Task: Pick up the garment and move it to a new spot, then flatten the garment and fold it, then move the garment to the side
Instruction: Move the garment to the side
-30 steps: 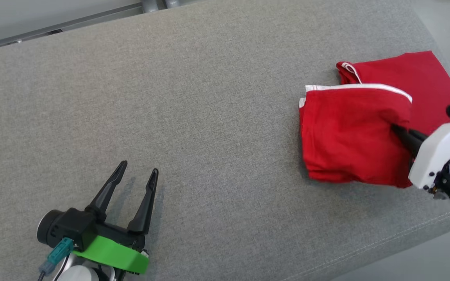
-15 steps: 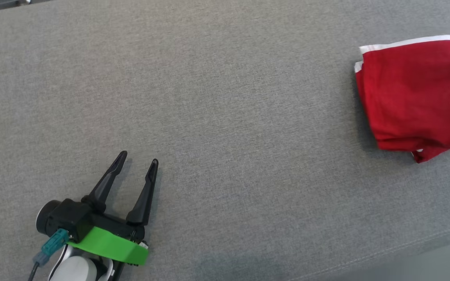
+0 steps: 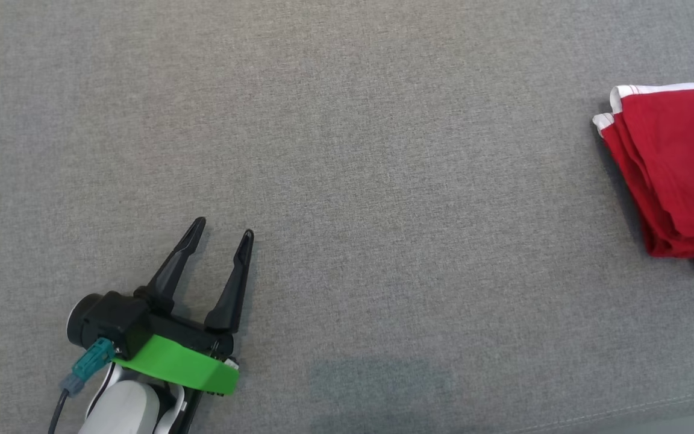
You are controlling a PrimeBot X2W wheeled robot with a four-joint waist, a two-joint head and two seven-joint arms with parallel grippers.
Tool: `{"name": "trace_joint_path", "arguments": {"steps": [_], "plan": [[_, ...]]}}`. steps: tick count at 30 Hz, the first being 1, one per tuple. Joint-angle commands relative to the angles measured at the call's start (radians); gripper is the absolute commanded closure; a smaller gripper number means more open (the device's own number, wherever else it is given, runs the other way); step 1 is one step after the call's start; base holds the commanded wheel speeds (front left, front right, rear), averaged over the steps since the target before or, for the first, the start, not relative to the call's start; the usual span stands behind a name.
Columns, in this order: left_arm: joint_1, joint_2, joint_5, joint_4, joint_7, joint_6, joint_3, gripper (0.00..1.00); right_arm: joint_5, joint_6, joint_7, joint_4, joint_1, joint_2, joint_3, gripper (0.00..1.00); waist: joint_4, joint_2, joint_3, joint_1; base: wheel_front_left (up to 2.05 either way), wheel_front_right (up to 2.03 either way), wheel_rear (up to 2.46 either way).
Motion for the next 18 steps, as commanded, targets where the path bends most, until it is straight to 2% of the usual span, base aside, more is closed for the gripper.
{"name": "trace_joint_path", "arguments": {"steps": [1, 6, 11, 14, 18], "plan": [[-0.011, -0.001, 0.003, 0.000, -0.003, -0.003, 0.004, 0.00, -0.015, 0.000, -0.015, -0.002, 0.003, -0.006, 0.001, 0.00, 0.006, 0.0068, -0.008, 0.0000, 0.00, 0.00, 0.00], [0.029, -0.025, 0.016, 0.002, -0.003, -0.003, 0.031, 0.00, -0.027, -0.001, -0.268, -0.053, 0.001, 0.044, -0.003, 0.00, 0.018, 0.0068, -0.065, 0.0000, 0.00, 0.00, 0.00], [0.068, -0.041, 0.039, 0.014, -0.003, -0.002, 0.066, 0.00, -0.014, -0.001, -0.501, -0.141, 0.044, 0.148, -0.008, 0.00, 0.036, 0.0068, -0.147, 0.0000, 0.00, 0.00, 0.00], [0.096, -0.045, 0.055, 0.023, -0.003, -0.002, 0.081, 0.00, 0.010, -0.001, -0.571, -0.184, 0.114, 0.201, 0.009, 0.00, 0.056, 0.0068, -0.201, 0.0000, 0.00, 0.00, 0.00], [0.133, -0.050, 0.065, 0.040, -0.003, -0.001, 0.120, 0.00, -0.018, 0.000, -0.643, -0.217, 0.220, 0.255, 0.017, 0.00, 0.087, 0.0068, -0.271, 0.0000, 0.00, 0.00, 0.00]]}}
